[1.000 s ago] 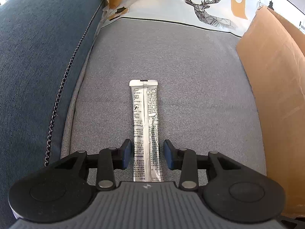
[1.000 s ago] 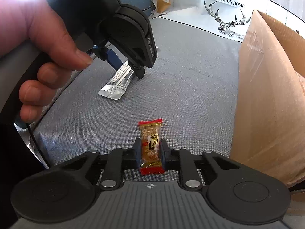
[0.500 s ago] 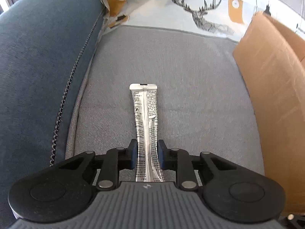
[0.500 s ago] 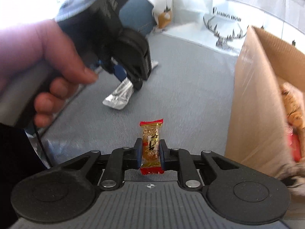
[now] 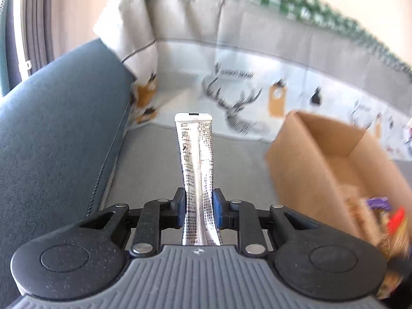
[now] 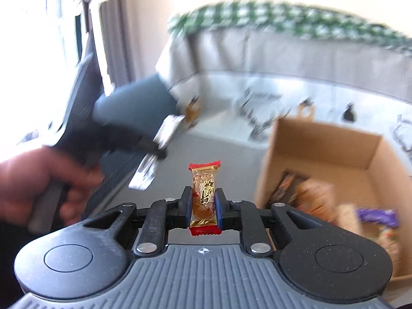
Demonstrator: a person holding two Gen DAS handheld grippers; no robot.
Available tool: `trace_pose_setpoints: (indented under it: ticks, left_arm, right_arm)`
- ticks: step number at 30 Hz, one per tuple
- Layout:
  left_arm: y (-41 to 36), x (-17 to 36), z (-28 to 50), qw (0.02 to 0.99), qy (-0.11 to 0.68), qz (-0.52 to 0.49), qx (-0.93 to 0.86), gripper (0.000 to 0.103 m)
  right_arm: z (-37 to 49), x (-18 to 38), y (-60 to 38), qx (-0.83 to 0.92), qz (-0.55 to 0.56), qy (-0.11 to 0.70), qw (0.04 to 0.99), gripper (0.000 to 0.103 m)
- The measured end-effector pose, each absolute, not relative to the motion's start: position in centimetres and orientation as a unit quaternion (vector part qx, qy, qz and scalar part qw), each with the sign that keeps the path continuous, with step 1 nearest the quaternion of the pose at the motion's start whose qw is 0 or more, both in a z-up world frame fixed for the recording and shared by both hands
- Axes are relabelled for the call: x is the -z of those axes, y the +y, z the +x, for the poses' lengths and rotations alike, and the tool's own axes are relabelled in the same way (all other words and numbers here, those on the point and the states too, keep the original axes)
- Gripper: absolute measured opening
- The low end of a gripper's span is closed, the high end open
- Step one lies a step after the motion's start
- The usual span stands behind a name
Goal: Organize snacks
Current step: 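Carry the candy with the right gripper while the left carries the stick pack over the box, then lower the candy and the silver stick pack into the box and open both grippers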
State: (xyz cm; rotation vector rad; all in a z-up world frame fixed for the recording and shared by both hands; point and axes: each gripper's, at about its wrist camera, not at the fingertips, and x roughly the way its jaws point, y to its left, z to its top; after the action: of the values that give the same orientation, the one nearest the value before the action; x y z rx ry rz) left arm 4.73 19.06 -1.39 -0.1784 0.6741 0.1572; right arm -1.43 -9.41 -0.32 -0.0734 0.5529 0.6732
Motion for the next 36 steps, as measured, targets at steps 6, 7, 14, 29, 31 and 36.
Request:
trace_pose_setpoints:
  ticks: [6,7,14,29,31,36]
  left_arm:
    - [16.9,-0.6,1.9,0.952,0.287,-0.105,-0.038,0.024]
    - [16.4,-0.8,1.5,0.953,0.284,-0.105,-0.033,0.024]
    - [12.7,-0.3,-0.6,0.954,0.281,-0.103,0.0,0.024]
    - [7.1,2.6,-5.5,0.954,0.291,-0.07,0.005,0.024]
    - [7.0,2.7,-6.1,0.953,0.294,-0.074,-0.005,0.024]
    - [6.1,2.4,-6.7,0.945,0.314,-0.084,-0.032,0.024]
  right_arm:
    - [0.0,-3.8,-16.0,-0.259,0.0,0.218,0.941,0.018]
    - [0.2,-4.2,-17.0,-0.247,0.004,0.212,0.946,0.018]
    - [1.6,-3.1,-23.3,-0.184,0.066,0.221,0.955,0.018]
    - [3.0,1.6,-26.3,-0.178,0.09,0.24,0.95,0.018]
    - [3.2,1.7,-26.7,-0.185,0.095,0.236,0.949,0.018]
    - [3.4,2.1,-27.3,-0.204,0.108,0.228,0.946,0.018]
